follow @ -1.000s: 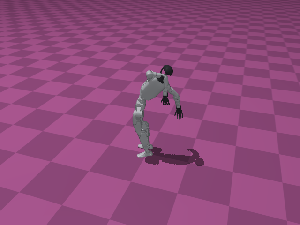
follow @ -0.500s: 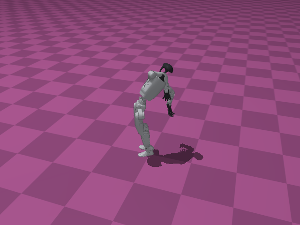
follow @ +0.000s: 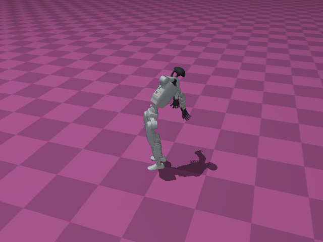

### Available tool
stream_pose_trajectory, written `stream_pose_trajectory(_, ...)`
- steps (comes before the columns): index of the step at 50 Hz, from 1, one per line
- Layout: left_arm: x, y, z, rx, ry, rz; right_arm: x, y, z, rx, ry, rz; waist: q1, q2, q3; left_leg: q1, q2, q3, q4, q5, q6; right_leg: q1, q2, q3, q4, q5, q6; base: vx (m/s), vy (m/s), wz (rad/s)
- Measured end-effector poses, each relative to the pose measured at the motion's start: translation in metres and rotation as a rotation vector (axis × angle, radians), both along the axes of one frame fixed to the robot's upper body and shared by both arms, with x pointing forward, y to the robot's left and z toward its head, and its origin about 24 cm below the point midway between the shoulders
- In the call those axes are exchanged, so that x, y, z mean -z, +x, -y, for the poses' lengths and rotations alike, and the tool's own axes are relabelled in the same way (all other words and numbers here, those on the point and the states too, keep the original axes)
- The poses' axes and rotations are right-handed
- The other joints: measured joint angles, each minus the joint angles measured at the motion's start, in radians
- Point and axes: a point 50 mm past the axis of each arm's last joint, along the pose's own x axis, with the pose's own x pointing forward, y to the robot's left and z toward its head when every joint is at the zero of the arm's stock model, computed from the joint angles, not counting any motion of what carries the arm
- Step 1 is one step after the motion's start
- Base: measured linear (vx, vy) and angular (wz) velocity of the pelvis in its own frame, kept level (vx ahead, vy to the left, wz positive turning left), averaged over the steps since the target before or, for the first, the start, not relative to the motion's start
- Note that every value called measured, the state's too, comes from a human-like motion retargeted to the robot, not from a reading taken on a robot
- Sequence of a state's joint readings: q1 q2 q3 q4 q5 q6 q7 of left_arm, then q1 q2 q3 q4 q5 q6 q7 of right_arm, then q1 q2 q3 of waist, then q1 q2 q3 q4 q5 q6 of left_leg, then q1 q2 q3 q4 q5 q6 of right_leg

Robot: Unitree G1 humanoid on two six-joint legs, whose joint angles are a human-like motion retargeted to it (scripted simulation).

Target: In place motions

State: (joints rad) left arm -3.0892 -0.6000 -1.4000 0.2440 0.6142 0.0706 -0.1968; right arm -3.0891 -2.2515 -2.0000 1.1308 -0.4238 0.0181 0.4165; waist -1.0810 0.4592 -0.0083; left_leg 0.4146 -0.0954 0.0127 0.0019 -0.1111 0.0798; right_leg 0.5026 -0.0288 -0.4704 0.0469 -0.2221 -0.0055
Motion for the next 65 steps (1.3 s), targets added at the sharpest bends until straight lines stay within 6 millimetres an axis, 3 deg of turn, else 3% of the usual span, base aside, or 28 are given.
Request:
stream_pose_trajectory(13, -0.018, 0.001, 0.017, -0.014, -0.122, -0.029, 0.038, 0.011, -0.027, -0.018, 0.238, -0.051, 0.024, 0.003, 0.05, -0.006, -0.022, -0.052, -0.001, 0.011, 0.006, 0.002, -0.018, -0.042, 0.011, -0.01, 0.006, 0.0, 0.03, 0.17)
stream_pose_trajectory(20, -0.025, 0.001, 0.023, -0.003, -0.157, -0.027, 0.054, 0.008, -0.042, -0.051, 0.335, -0.126, 0.051, 0.002, 0.038, -0.007, -0.034, -0.052, -0.001, 0.011, 0.024, -0.003, -0.009, -0.045, 0.009, -0.009, 0.002, 0.0, 0.0, 0.0)
stream_pose_trajectory(25, -0.023, 0.0, 0.021, 0.02, -0.14, -0.027, 0.051, 0.001, -0.039, -0.053, 0.307, -0.163, 0.065, 0.005, 0.033, -0.001, -0.067, -0.021, -0.006, 0.009, 0.073, -0.008, 0.013, -0.018, 0.004, -0.003, -0.007, 0.01, -0.01, -0.22)
stream_pose_trajectory(35, -0.02, -0.002, 0.019, 0.083, -0.133, 0.007, 0.026, -0.009, -0.017, -0.033, 0.131, -0.172, 0.15, 0.011, 0.05, -0.008, -0.048, 0.151, 0.001, -0.002, 0.066, 0.002, 0.016, 0.129, -0.004, 0.002, -0.01, 0.02, -0.01, -0.81)
stream_pose_trajectory(46, -0.02, -0.004, 0.018, 0.119, -0.141, 0.023, 0.011, -0.01, -0.007, -0.039, 0.05, -0.171, 0.155, 0.011, 0.047, -0.013, -0.038, 0.186, 0.001, -0.008, 0.067, -0.038, 0.039, 0.163, -0.002, 0.027, -0.032, 0.01, 0.0, -0.13)
stream_pose_trajectory(65, -0.024, -0.002, 0.022, 0.083, -0.158, -0.005, 0.033, -0.013, -0.022, -0.074, 0.186, -0.238, 0.091, 0.005, 0.022, 0.0, -0.045, 0.08, 0.001, -0.004, 0.067, -0.038, 0.047, 0.063, -0.013, 0.035, -0.041, 0.01, 0.0, 0.26)
